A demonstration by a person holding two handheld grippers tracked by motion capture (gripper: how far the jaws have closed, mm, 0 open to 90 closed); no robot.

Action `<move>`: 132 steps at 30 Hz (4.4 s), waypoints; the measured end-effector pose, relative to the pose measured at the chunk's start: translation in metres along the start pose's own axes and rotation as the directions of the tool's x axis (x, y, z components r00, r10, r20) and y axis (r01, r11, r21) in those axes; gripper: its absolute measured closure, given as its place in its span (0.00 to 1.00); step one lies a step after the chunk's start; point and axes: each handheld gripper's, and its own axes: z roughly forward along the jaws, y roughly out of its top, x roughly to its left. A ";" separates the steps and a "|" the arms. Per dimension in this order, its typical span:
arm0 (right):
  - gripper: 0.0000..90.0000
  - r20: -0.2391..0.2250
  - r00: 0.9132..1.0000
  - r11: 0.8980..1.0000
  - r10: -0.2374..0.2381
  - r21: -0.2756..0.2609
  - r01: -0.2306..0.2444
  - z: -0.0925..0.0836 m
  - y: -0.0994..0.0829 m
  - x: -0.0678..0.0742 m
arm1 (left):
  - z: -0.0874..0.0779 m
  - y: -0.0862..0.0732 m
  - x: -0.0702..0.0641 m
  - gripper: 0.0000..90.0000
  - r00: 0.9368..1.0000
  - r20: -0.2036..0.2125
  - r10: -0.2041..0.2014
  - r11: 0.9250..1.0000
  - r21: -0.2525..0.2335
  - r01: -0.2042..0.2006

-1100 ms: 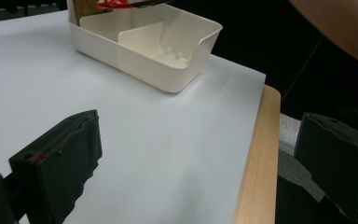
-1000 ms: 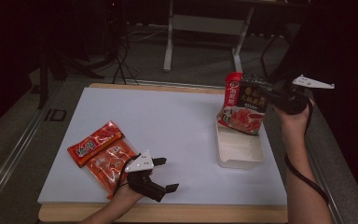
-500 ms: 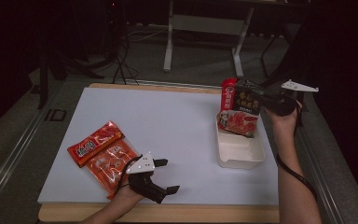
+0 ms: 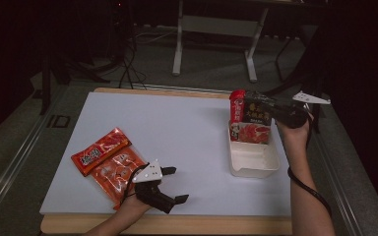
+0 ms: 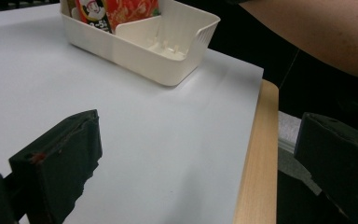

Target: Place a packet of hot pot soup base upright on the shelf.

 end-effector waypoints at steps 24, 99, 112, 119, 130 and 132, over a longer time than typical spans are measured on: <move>0.64 0.041 0.996 0.997 0.073 0.021 -0.074 -0.030 -0.027 -0.002 | -0.001 0.000 0.004 0.01 1.000 -0.006 -0.023 1.000 0.005 0.023; 0.16 -0.215 0.967 0.989 -0.141 0.016 0.148 -0.044 -0.050 0.195 | -0.171 -0.066 0.079 1.00 0.780 -0.610 -0.142 0.895 0.258 0.365; 0.16 -0.203 0.966 0.985 -0.161 0.031 0.171 -0.042 -0.054 0.195 | -0.162 -0.071 0.093 1.00 0.759 -0.630 -0.164 0.870 0.270 0.413; 0.16 -0.214 0.965 0.985 -0.152 0.042 0.165 -0.039 -0.058 0.196 | -0.158 -0.069 0.098 1.00 0.764 -0.625 -0.158 0.871 0.276 0.406; 0.16 -0.227 0.961 0.984 -0.157 0.042 0.171 -0.037 -0.056 0.199 | -0.144 -0.060 0.112 1.00 0.781 -0.609 -0.141 0.874 0.294 0.387; 0.16 -0.227 0.961 0.984 -0.159 0.041 0.173 -0.038 -0.056 0.199 | -0.140 -0.058 0.114 1.00 0.784 -0.605 -0.140 0.874 0.297 0.386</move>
